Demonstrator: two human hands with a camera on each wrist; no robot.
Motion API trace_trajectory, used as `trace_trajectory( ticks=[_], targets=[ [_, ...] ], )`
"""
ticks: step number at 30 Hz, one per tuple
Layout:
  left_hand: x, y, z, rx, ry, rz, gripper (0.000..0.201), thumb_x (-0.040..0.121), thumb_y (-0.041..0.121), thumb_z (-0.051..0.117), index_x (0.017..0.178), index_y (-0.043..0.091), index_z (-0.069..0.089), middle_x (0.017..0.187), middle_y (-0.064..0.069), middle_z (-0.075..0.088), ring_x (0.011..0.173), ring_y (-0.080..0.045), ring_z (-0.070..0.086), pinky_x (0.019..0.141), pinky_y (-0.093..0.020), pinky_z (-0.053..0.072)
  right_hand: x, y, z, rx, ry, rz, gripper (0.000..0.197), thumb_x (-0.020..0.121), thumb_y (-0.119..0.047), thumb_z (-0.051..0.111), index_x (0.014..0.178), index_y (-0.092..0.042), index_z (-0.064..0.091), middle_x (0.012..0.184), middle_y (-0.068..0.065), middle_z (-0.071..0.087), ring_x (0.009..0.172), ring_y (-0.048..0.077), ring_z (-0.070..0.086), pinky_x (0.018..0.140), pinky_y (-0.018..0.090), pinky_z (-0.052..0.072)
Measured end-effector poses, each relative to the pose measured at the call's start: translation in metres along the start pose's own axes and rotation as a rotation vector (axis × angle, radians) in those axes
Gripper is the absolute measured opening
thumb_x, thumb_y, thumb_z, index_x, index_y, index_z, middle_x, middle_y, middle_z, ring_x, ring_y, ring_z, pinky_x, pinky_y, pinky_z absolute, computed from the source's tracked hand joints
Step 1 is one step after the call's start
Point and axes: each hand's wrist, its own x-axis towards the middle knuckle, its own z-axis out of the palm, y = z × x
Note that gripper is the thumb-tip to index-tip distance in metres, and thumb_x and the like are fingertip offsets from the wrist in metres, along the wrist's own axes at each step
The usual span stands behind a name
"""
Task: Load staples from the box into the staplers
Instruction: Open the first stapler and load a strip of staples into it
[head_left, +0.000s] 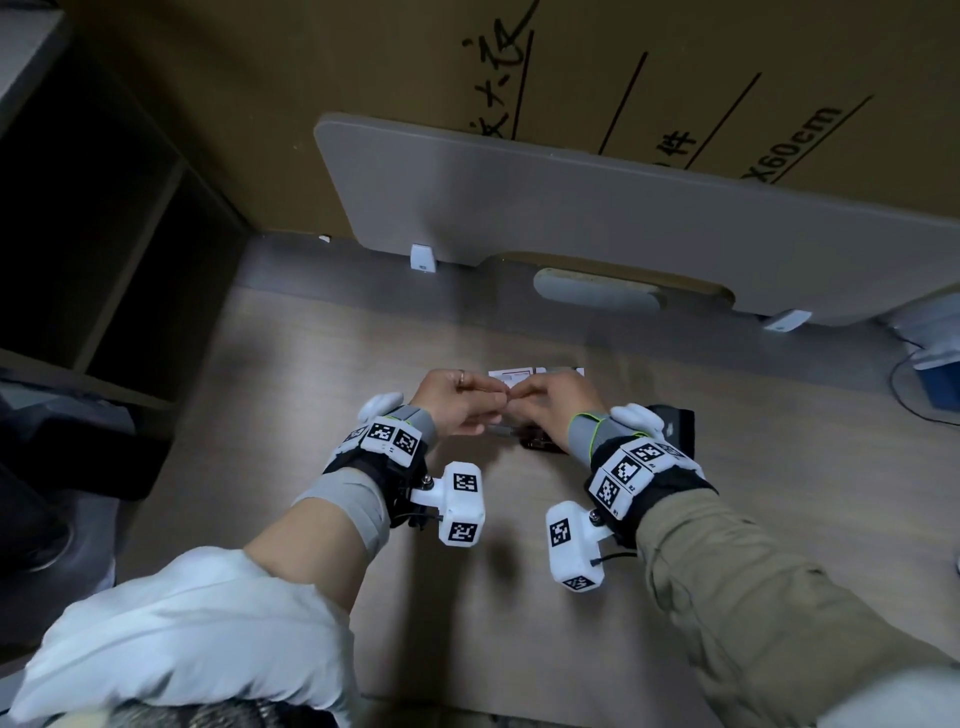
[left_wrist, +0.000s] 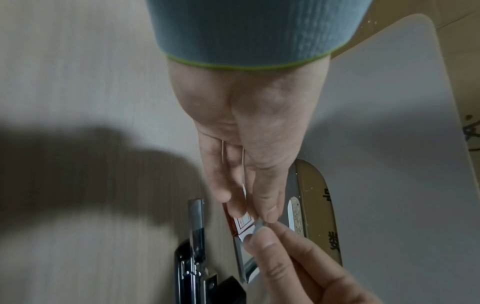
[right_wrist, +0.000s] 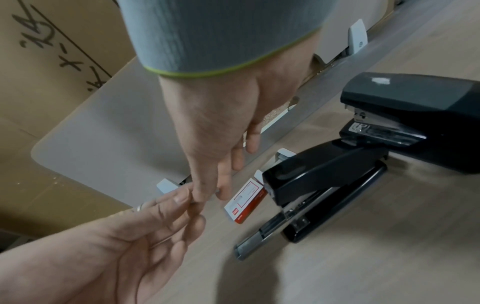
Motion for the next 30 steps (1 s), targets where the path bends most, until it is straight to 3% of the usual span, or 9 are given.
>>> trace_trajectory(
  ticks=[5,10,13,16,19,23,27,30],
  targets=[
    [0.004,-0.001,0.013,0.007,0.005,0.015,0.014,0.082,0.005,0.077,0.095,0.007,0.072,0.075,-0.006,0.072,0.06,-0.01,0.068,0.058,-0.018,0.054,-0.002,0.007,-0.006,-0.058,-0.018,0.004,0.016,0.071,-0.042,0.077,0.086,-0.037,0.076,0.095,-0.006,0.072,0.098,0.016,0.062,0.091,0.029,0.049],
    [0.015,-0.016,0.01,0.069,0.156,-0.047,0.029,0.084,0.023,0.075,0.11,0.012,0.067,0.084,-0.006,0.073,0.068,-0.012,0.063,0.068,-0.026,0.052,0.003,0.019,-0.001,-0.26,0.034,-0.015,0.025,0.079,-0.055,0.068,0.094,-0.035,0.073,0.092,-0.014,0.074,0.096,0.008,0.066,0.088,0.023,0.049],
    [0.02,-0.031,0.005,0.135,0.218,-0.111,0.034,0.08,0.023,0.077,0.11,0.011,0.068,0.083,-0.006,0.072,0.066,-0.013,0.062,0.064,-0.026,0.052,0.006,0.021,0.006,-0.468,0.041,-0.089,0.027,0.082,-0.055,0.062,0.103,-0.04,0.071,0.102,-0.012,0.072,0.111,0.013,0.057,0.096,0.028,0.039],
    [0.026,-0.047,0.007,0.135,0.164,-0.183,0.036,0.077,0.022,0.081,0.108,0.008,0.068,0.079,-0.007,0.07,0.064,-0.019,0.062,0.057,-0.025,0.051,0.01,0.024,0.021,-0.577,0.034,-0.104,0.024,0.085,-0.054,0.061,0.104,-0.042,0.07,0.099,-0.013,0.071,0.114,0.015,0.051,0.099,0.033,0.028],
    [0.027,-0.054,0.015,0.171,0.15,-0.184,0.029,0.077,0.027,0.081,0.097,0.01,0.07,0.075,-0.005,0.07,0.064,-0.019,0.065,0.053,-0.024,0.052,0.011,0.027,0.027,-0.616,0.051,-0.112,0.02,0.084,-0.051,0.061,0.101,-0.042,0.069,0.094,-0.013,0.071,0.111,0.015,0.053,0.1,0.034,0.027],
    [0.032,-0.057,0.021,0.176,0.124,-0.185,0.011,0.083,0.019,0.075,0.082,0.015,0.065,0.073,-0.006,0.069,0.062,-0.02,0.064,0.054,-0.023,0.051,0.016,0.029,0.03,-0.63,0.046,-0.114,0.019,0.084,-0.049,0.061,0.1,-0.042,0.068,0.093,-0.013,0.07,0.11,0.016,0.052,0.098,0.035,0.029],
    [0.034,-0.053,0.019,0.159,0.1,-0.226,0.004,0.088,0.014,0.069,0.085,0.014,0.066,0.078,-0.007,0.073,0.063,-0.021,0.066,0.061,-0.025,0.051,0.017,0.031,0.035,-0.629,0.041,-0.097,0.015,0.083,-0.044,0.062,0.095,-0.042,0.07,0.093,-0.013,0.07,0.11,0.016,0.05,0.095,0.034,0.03],
    [0.034,-0.051,0.017,0.154,0.09,-0.247,0.003,0.088,0.012,0.068,0.091,0.012,0.067,0.082,-0.01,0.075,0.066,-0.022,0.067,0.061,-0.024,0.048,0.017,0.033,0.038,-0.622,0.029,-0.102,0.015,0.082,-0.043,0.062,0.096,-0.042,0.07,0.095,-0.014,0.071,0.112,0.016,0.049,0.096,0.032,0.028]
  ],
)
